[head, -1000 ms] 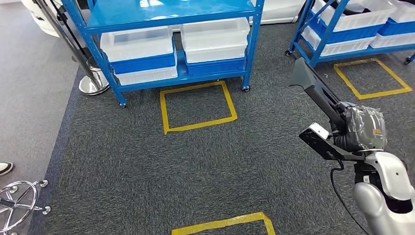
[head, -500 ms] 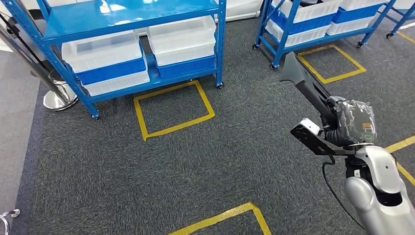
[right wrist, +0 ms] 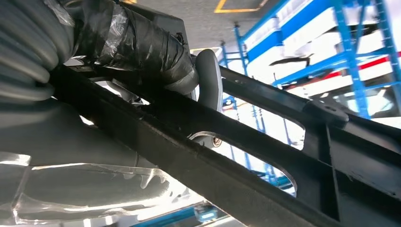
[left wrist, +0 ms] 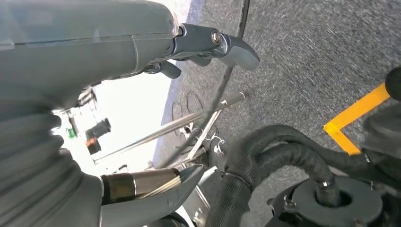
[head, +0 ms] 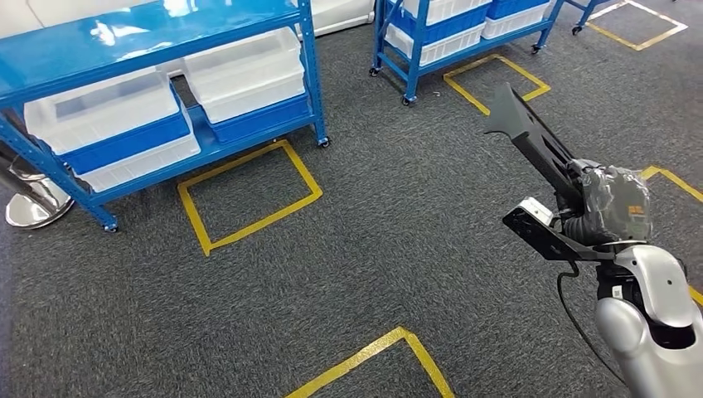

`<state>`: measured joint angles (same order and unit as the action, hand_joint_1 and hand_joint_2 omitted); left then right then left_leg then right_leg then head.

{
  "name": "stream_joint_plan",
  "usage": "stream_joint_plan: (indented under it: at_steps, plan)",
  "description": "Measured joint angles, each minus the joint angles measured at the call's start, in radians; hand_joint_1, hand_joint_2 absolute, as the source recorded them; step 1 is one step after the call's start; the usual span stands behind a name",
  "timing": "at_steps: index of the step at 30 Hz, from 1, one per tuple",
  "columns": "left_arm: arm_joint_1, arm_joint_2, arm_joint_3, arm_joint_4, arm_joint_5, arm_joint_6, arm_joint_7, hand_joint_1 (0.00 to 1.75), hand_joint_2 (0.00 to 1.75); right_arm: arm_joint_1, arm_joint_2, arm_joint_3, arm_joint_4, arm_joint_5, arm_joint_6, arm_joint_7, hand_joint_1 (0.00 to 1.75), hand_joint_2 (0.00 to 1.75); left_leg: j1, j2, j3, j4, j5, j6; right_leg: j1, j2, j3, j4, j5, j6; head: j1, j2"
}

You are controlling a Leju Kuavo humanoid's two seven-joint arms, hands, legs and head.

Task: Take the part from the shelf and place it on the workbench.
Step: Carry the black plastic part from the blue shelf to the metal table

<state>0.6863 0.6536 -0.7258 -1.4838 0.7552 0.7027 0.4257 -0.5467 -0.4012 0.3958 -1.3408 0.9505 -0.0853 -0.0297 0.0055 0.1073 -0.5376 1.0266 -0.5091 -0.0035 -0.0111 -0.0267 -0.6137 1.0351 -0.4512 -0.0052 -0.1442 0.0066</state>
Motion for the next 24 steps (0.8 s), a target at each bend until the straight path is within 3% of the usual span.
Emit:
stream_joint_plan:
  at_steps: [1, 3, 5, 6, 8, 10, 12, 14, 16, 18, 20, 21, 22, 24]
  plan:
    - [0.000, 0.001, 0.000, 0.000, 0.000, 0.000, 0.000, 0.00, 1.75, -0.002, -0.001, -0.002, 0.000, 0.000, 0.000, 0.000, 1.75, 1.75, 0.002, -0.023, -0.011, 0.028, -0.021, -0.004, -0.003, 0.009, 0.001, -0.004, 0.003, -0.006, 0.000, 0.000]
    - [0.000, 0.001, -0.001, 0.000, -0.001, 0.000, 0.000, 0.00, 1.75, -0.004, -0.001, -0.003, 0.000, 0.000, -0.001, -0.002, 1.75, 1.75, 0.005, -0.077, -0.063, 0.144, -0.087, -0.008, -0.005, 0.030, -0.001, -0.006, 0.007, -0.013, 0.000, 0.000]
    - [0.000, 0.001, -0.002, 0.000, -0.001, 0.000, 0.000, 0.00, 1.75, -0.002, 0.000, -0.002, 0.000, 0.000, -0.001, -0.003, 1.75, 1.75, 0.005, -0.097, -0.118, 0.257, -0.129, -0.009, -0.003, 0.054, -0.004, -0.005, 0.009, -0.015, -0.001, 0.000]
    - [0.000, 0.001, -0.002, 0.000, -0.001, 0.000, 0.000, 0.00, 1.75, -0.001, 0.000, -0.002, 0.000, -0.001, -0.001, -0.004, 1.75, 1.75, 0.005, -0.100, -0.125, 0.269, -0.122, -0.008, -0.002, 0.067, -0.005, -0.004, 0.009, -0.016, -0.001, 0.000]
    - [0.000, 0.001, -0.002, 0.000, -0.001, 0.000, 0.000, 0.00, 1.75, 0.000, 0.000, -0.002, 0.001, -0.001, -0.001, -0.004, 1.75, 1.75, 0.006, -0.111, -0.086, 0.186, -0.059, -0.003, -0.002, 0.093, -0.005, 0.000, 0.010, -0.015, -0.001, 0.000]
    - [0.000, 0.000, -0.002, 0.000, -0.002, 0.000, 0.000, 0.00, 1.75, -0.001, 0.000, -0.003, 0.000, -0.002, -0.002, -0.004, 1.75, 1.75, 0.007, -0.156, -0.028, 0.057, -0.004, 0.005, -0.001, 0.118, -0.008, 0.005, 0.011, -0.010, -0.001, 0.000]
    - [0.001, 0.000, -0.002, 0.000, -0.002, 0.000, 0.000, 0.00, 1.75, -0.002, -0.001, -0.004, 0.000, -0.004, -0.002, -0.005, 1.75, 1.75, 0.006, -0.180, -0.005, 0.001, 0.008, 0.010, -0.004, 0.142, -0.017, 0.006, 0.017, 0.002, -0.001, 0.000]
    - [0.000, -0.001, -0.002, 0.000, -0.002, 0.000, 0.000, 0.00, 1.75, 0.001, -0.004, -0.005, 0.000, -0.006, -0.002, -0.006, 1.75, 1.75, 0.005, -0.159, -0.003, -0.007, 0.014, 0.018, -0.008, 0.161, -0.025, 0.003, 0.025, 0.017, -0.001, 0.000]
    - [-0.002, -0.001, -0.001, -0.001, -0.003, 0.000, 0.000, 0.00, 1.75, 0.003, -0.011, -0.008, 0.000, -0.008, -0.003, -0.006, 1.75, 1.75, 0.008, -0.133, 0.001, -0.020, 0.024, 0.031, -0.005, 0.123, -0.041, 0.028, 0.008, 0.026, 0.001, 0.000]
    - [-0.002, -0.001, -0.001, -0.001, -0.003, 0.000, 0.000, 0.00, 1.75, 0.002, -0.015, -0.010, 0.000, -0.008, -0.004, -0.006, 1.75, 1.75, 0.007, -0.107, 0.002, -0.026, 0.030, 0.040, -0.003, 0.057, -0.088, 0.128, -0.050, 0.034, 0.002, 0.000]
    - [-0.001, -0.002, -0.001, -0.001, -0.003, 0.000, 0.000, 0.00, 1.75, 0.005, -0.015, -0.010, 0.000, -0.009, -0.004, -0.006, 1.75, 1.75, 0.004, -0.082, 0.000, -0.026, 0.029, 0.043, -0.005, 0.035, -0.143, 0.248, -0.101, 0.041, 0.003, 0.000]
    - [-0.002, -0.002, -0.001, -0.001, -0.003, 0.000, 0.000, 0.00, 1.75, 0.008, -0.015, -0.010, 0.000, -0.009, -0.004, -0.006, 1.75, 1.75, 0.004, -0.070, -0.001, -0.025, 0.028, 0.042, -0.006, 0.032, -0.152, 0.270, -0.103, 0.043, 0.003, 0.000]
    - [-0.002, -0.003, -0.001, -0.001, -0.003, 0.000, 0.000, 0.00, 1.75, 0.009, -0.015, -0.010, 0.000, -0.010, -0.004, -0.006, 1.75, 1.75, 0.004, -0.057, 0.000, -0.024, 0.026, 0.041, -0.006, 0.028, -0.140, 0.254, -0.086, 0.044, 0.003, 0.000]
    - [-0.003, -0.004, -0.001, -0.001, -0.003, 0.000, 0.000, 0.00, 1.75, 0.008, -0.016, -0.011, 0.000, -0.011, -0.004, -0.006, 1.75, 1.75, 0.003, -0.033, 0.002, -0.019, 0.020, 0.036, -0.004, 0.000, -0.067, 0.128, -0.030, 0.042, 0.003, 0.000]
